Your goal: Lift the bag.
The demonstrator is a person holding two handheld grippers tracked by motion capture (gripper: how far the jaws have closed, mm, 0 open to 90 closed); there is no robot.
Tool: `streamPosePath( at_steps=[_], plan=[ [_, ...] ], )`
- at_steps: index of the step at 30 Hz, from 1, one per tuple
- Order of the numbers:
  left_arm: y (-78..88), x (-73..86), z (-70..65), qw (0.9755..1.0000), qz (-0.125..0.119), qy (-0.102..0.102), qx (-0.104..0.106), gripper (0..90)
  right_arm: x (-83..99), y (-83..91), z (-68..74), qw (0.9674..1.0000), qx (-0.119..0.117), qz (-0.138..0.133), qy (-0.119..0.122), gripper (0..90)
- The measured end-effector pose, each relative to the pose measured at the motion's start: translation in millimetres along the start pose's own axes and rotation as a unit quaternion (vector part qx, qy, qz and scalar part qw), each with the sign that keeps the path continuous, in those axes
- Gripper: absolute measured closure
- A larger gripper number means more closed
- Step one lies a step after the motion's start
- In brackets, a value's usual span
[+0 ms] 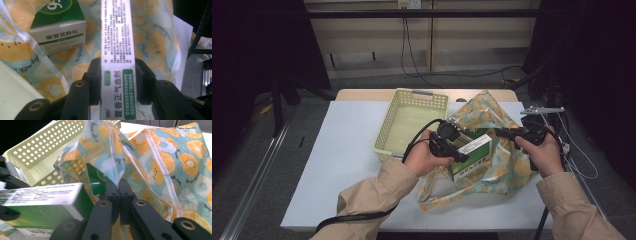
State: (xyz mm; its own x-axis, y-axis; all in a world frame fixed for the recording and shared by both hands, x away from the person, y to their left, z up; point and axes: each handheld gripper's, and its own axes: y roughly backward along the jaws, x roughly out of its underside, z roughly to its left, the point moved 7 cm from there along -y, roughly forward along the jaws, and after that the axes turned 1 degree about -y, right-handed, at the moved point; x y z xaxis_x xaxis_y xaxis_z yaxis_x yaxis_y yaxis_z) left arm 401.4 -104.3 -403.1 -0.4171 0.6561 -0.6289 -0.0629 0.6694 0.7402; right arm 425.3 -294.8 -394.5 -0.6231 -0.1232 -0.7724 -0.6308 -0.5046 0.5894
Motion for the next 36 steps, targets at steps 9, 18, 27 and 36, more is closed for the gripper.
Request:
streamPosePath(
  at_steps=[9, 18, 27, 36],
  plan=[
    [-20.0, -6.4, 10.2, 0.9999, 0.002, 0.01, -0.011, 63.2, -1.8, 3.0, 2.2, 1.0, -0.002, 0.0, 0.007, 89.2],
    [-36.7, -16.4, 12.5, 0.9998, -0.001, 0.014, -0.016, 63.2, -2.6, 2.4, 1.4, 1.0, -0.003, 0.002, 0.004, 89.3],
    [-51.8, -30.1, 21.0, 0.9994, -0.006, 0.018, -0.029, 63.2, -2.5, 1.9, -0.5, 1.0, -0.004, 0.001, 0.002, 89.2],
    [-68.0, -40.3, 24.4, 0.999, -0.017, 0.021, -0.035, 63.2, 0.0, 0.6, -3.3, 1.0, -0.005, 0.005, -0.001, 89.2]
  ],
)
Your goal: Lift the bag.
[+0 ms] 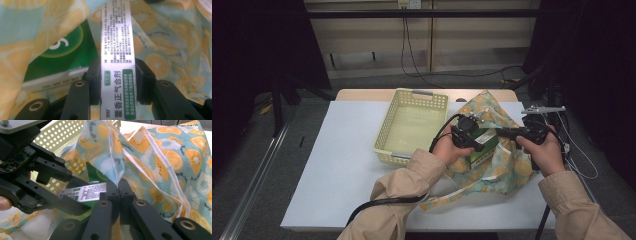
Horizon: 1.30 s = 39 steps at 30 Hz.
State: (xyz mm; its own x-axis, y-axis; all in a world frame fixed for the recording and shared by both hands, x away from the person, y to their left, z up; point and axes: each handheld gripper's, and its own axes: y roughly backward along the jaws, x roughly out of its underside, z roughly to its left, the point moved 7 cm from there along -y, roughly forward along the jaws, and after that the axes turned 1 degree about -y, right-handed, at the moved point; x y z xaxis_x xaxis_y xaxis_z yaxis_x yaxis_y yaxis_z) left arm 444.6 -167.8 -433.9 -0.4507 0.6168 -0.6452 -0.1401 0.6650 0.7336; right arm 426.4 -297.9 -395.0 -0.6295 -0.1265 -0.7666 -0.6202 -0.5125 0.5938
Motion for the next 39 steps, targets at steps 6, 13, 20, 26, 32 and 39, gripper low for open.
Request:
streamPosePath(
  at_steps=[6, 13, 20, 26, 32, 39],
  plan=[
    [-8.1, -5.6, -0.5, 0.9993, -0.037, -0.005, 0.006, 62.6, 0.0, -1.4, -0.6, 1.0, 0.001, 0.001, -0.002, 89.2],
    [2.2, 4.6, -5.1, 0.9993, -0.033, -0.009, 0.014, 32.4, 0.6, -3.5, 1.4, 1.0, 0.001, 0.004, 0.001, 89.2],
    [36.1, 29.1, -5.8, 0.9992, -0.034, -0.01, 0.017, 21.5, 3.0, -6.3, 4.0, 1.0, 0.001, 0.008, 0.003, 89.2],
    [47.1, 55.8, -13.5, 0.999, -0.028, -0.025, 0.024, 20.7, 7.6, -8.3, 4.1, 0.9999, 0.003, 0.011, 0.0, 89.2],
    [37.9, 76.8, -19.5, 0.9985, -0.018, -0.031, 0.042, 23.2, 9.9, -11.5, 6.9, 0.9999, 0.002, 0.014, 0.002, 89.1],
    [33.6, 82.1, -29.1, 0.9973, -0.024, -0.045, 0.053, 18.1, 12.4, -13.5, 6.8, 0.9999, 0.001, 0.014, -0.001, 89.2]
  ],
)
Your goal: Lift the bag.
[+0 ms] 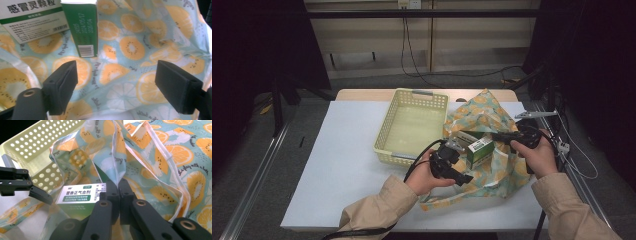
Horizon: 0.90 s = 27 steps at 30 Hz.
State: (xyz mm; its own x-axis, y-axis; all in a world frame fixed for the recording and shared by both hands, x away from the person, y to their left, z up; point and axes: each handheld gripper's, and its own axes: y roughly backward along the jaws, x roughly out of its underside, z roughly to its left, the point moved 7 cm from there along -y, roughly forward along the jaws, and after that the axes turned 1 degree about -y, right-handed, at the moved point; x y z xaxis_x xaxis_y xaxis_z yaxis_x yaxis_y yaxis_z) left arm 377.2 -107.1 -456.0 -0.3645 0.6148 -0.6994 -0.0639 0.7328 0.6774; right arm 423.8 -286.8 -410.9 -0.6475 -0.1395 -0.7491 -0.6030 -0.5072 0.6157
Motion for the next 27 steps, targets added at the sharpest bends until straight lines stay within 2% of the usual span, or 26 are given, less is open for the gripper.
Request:
streamPosePath(
  at_steps=[3, 4, 6, 9, 10, 11, 13, 15, 16, 17, 18, 20, 22, 27],
  plan=[
    [4.8, -0.7, -2.9, 0.9999, -0.008, 0.008, 0.011, 20.0, -0.2, -0.3, 1.0, 1.0, -0.001, 0.001, 0.001, 89.1],
    [7.3, 0.3, -3.4, 0.9999, -0.006, 0.003, 0.009, 19.8, -0.2, -0.5, 1.1, 1.0, -0.001, 0.001, 0.001, 89.1],
    [13.2, 3.6, -8.2, 0.9998, -0.004, 0.006, 0.018, 18.8, 0.0, -0.7, 1.5, 1.0, -0.002, 0.001, 0.002, 89.1],
    [24.4, 11.8, -15.9, 0.9997, 0.001, -0.004, 0.025, 17.3, 1.1, -0.9, 1.2, 1.0, -0.002, 0.001, 0.002, 89.1],
    [29.5, 15.9, -17.7, 0.9997, 0.01, -0.006, 0.02, 16.9, 1.7, -0.9, 1.1, 1.0, -0.002, 0.001, 0.0, 89.1],
    [32.3, 18.4, -19.5, 0.9997, 0.004, -0.005, 0.025, 16.7, 2.3, -1.0, 1.0, 1.0, -0.002, 0.002, 0.0, 89.1],
    [41.0, 28.3, -20.6, 0.9998, 0.015, -0.009, 0.012, 16.2, 2.5, -0.8, 1.0, 1.0, -0.002, 0.002, -0.001, 89.1],
    [48.5, 38.4, -18.6, 0.9997, 0.025, -0.003, 0.002, 15.9, 2.4, -0.6, 1.0, 1.0, -0.001, 0.003, -0.001, 89.1],
    [53.4, 44.2, -14.4, 0.9993, 0.033, -0.004, -0.018, 15.8, 2.1, -0.4, 1.2, 1.0, -0.001, 0.003, -0.001, 89.1],
    [54.7, 47.2, -12.3, 0.9993, 0.03, 0.003, -0.02, 15.8, 1.7, -0.5, 1.5, 1.0, 0.0, 0.003, 0.0, 89.1],
    [56.4, 51.8, -7.6, 0.9988, 0.036, 0.009, -0.031, 16.0, 1.5, -0.7, 1.9, 1.0, 0.0, 0.003, 0.001, 89.1],
    [57.0, 60.5, 1.4, 0.9973, 0.044, 0.035, -0.048, 15.9, 0.8, -1.0, 3.3, 1.0, 0.001, 0.006, 0.002, 89.1],
    [55.8, 66.4, 8.3, 0.996, 0.05, 0.042, -0.061, 16.0, -1.0, -1.1, 4.5, 1.0, -0.001, 0.002, 0.004, 89.1],
    [48.7, 80.8, 21.9, 0.9927, 0.076, 0.055, -0.075, 18.2, -0.6, -1.9, 4.9, 1.0, -0.002, 0.003, 0.004, 89.1]
  ],
)
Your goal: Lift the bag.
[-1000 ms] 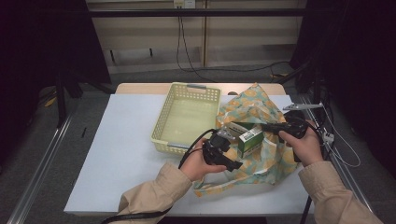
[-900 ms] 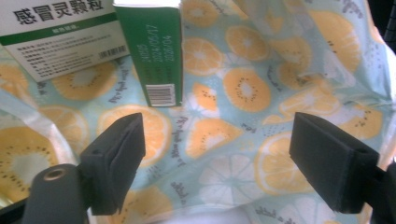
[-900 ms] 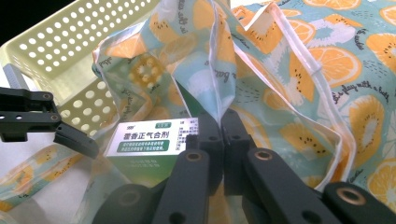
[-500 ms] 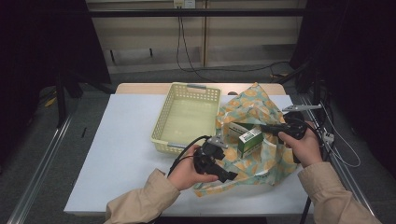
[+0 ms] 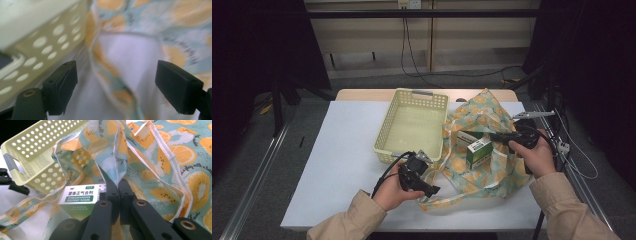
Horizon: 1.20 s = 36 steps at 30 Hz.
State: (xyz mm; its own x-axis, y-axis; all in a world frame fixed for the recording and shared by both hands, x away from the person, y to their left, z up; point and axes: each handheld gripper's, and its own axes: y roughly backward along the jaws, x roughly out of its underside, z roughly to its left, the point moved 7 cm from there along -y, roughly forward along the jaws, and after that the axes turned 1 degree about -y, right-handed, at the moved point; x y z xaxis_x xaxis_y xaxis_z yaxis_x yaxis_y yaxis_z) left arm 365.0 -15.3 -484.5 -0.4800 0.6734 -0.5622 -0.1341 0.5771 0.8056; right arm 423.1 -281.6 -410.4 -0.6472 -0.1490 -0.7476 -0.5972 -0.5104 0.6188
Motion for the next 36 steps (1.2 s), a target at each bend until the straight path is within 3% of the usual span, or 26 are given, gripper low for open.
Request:
streamPosePath(
  at_steps=[7, 10, 12, 14, 16, 17, 19, 24, 30, 36],
  plan=[
    [-8.7, 5.4, 13.3, 0.9997, -0.002, 0.013, -0.02, 26.1, 1.3, 1.1, -2.2, 1.0, 0.0, 0.0, -0.005, 89.1],
    [-7.6, 4.5, 16.6, 0.9993, -0.004, 0.01, -0.036, 42.3, 1.3, 0.7, -2.3, 1.0, 0.0, 0.0, -0.005, 89.1],
    [-7.7, 4.1, 13.3, 0.9997, -0.006, 0.014, -0.018, 62.5, 1.2, 0.3, -1.9, 1.0, -0.001, 0.0, -0.004, 89.1],
    [-8.6, 3.5, 11.2, 0.9997, -0.003, 0.004, -0.025, 70.5, 1.1, 0.2, -2.1, 1.0, -0.001, -0.001, -0.005, 89.2],
    [-9.1, 1.8, 6.5, 1.0, 0.0, 0.005, -0.006, 86.6, 1.5, 0.9, -3.2, 1.0, 0.0, -0.001, -0.005, 89.2],
    [-8.1, 0.4, 5.6, 1.0, 0.002, 0.001, -0.009, 88.0, 1.6, 1.2, -3.6, 1.0, -0.001, -0.002, -0.004, 89.2],
    [-3.4, -5.1, 3.0, 1.0, -0.004, 0.002, 0.004, 90.0, 1.9, 2.6, -4.5, 1.0, 0.0, -0.005, -0.006, 89.2],
    [22.8, -31.5, -2.9, 0.9988, -0.044, 0.009, 0.021, 90.0, -0.6, 9.9, -7.0, 0.9999, 0.004, -0.009, -0.006, 89.2],
    [63.1, -73.5, -7.3, 0.9945, -0.095, 0.01, 0.042, 90.0, -9.4, 20.7, -9.0, 0.9997, 0.013, -0.018, -0.004, 89.3],
    [96.4, -111.0, -6.1, 0.992, -0.124, 0.0, 0.024, 90.0, -19.5, 29.6, -10.2, 0.9994, 0.019, -0.027, -0.001, 89.3]
  ],
)
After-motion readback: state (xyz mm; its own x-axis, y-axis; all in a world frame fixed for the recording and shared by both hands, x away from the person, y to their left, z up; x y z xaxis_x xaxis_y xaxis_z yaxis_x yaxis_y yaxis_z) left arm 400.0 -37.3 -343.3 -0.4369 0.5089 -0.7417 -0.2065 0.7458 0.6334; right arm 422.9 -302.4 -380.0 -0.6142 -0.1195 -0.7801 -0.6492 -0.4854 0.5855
